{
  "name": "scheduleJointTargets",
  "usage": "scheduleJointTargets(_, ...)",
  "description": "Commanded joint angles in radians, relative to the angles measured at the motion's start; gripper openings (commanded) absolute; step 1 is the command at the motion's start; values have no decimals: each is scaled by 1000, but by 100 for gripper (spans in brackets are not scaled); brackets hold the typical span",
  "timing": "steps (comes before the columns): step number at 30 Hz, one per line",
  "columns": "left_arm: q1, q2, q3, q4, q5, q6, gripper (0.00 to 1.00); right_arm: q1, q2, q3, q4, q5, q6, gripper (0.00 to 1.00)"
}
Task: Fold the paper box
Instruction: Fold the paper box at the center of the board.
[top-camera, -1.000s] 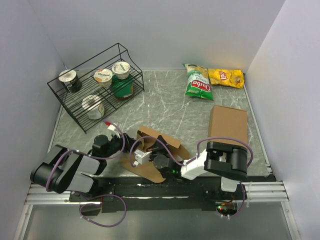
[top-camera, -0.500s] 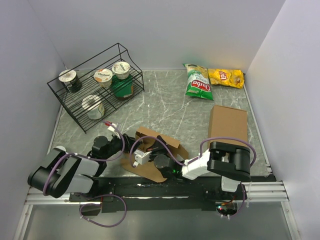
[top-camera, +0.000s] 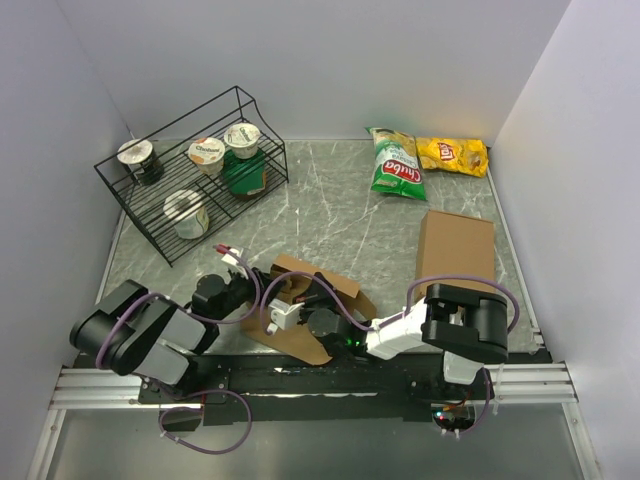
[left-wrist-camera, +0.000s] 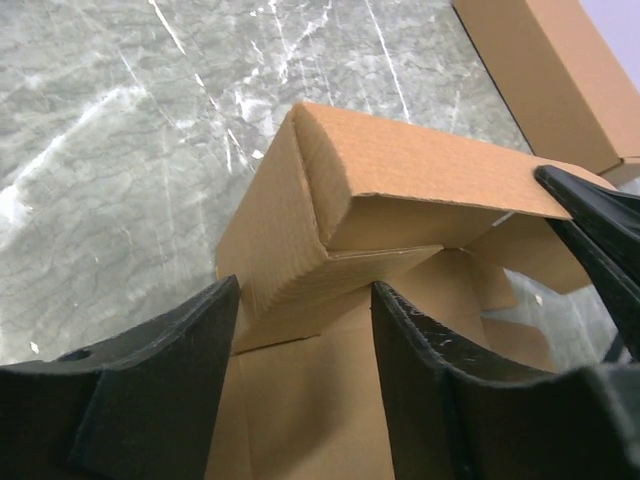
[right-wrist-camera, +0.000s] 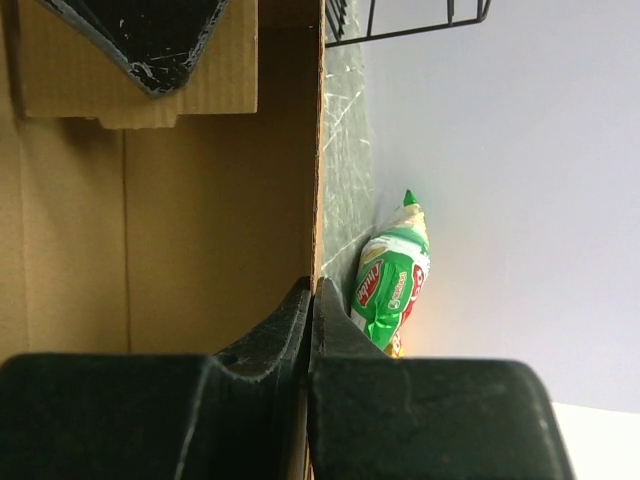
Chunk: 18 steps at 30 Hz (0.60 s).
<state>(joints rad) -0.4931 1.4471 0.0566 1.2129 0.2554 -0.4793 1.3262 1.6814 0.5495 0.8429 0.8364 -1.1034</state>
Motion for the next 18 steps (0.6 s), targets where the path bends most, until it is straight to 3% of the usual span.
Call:
scheduleJointTargets(1,-18,39,35,115,-80,39,56,11,-31,-5,-18,-8,36,0)
scheduleJointTargets(6,-39,41,37,120,-114,53,43,13,-31,-6,-21,-6,43,0)
scheduleJointTargets(18,-97,68,60,109,-202,91,25,14,-57,-2,-51,1,119,0)
